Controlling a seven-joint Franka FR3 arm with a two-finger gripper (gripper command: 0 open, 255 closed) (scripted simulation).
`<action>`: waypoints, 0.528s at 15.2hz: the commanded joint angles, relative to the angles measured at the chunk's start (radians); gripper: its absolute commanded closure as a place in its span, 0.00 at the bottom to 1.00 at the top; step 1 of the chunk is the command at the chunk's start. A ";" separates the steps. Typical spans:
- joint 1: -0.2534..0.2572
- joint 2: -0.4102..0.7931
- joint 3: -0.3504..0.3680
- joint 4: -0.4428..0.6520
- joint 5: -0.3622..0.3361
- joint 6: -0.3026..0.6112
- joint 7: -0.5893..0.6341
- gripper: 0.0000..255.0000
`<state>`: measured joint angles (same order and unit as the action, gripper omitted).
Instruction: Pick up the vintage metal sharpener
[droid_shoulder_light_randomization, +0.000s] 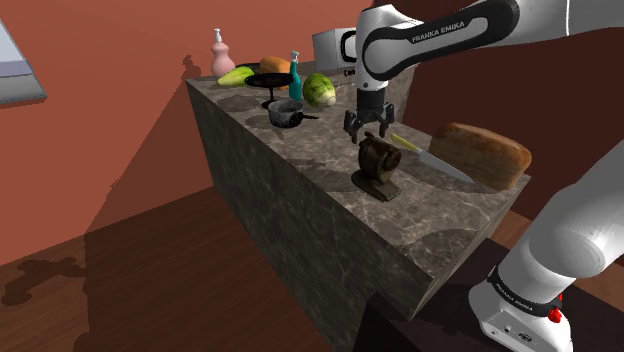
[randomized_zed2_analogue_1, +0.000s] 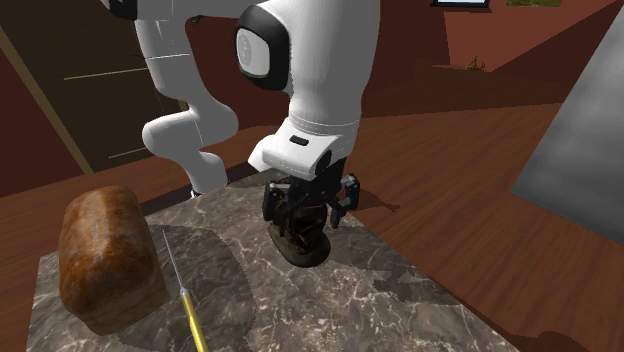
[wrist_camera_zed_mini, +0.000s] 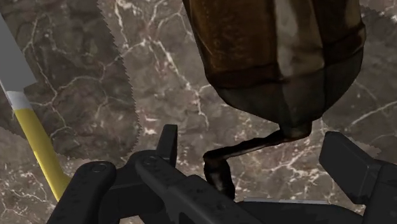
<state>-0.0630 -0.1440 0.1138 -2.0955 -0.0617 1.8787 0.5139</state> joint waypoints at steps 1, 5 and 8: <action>0.001 0.007 0.002 -0.019 -0.001 0.026 0.006 0.00; 0.001 0.016 0.002 -0.044 -0.003 0.060 0.009 0.00; 0.001 0.016 0.002 -0.045 -0.002 0.060 0.010 1.00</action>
<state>-0.0623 -0.1288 0.1155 -2.1383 -0.0645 1.9387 0.5233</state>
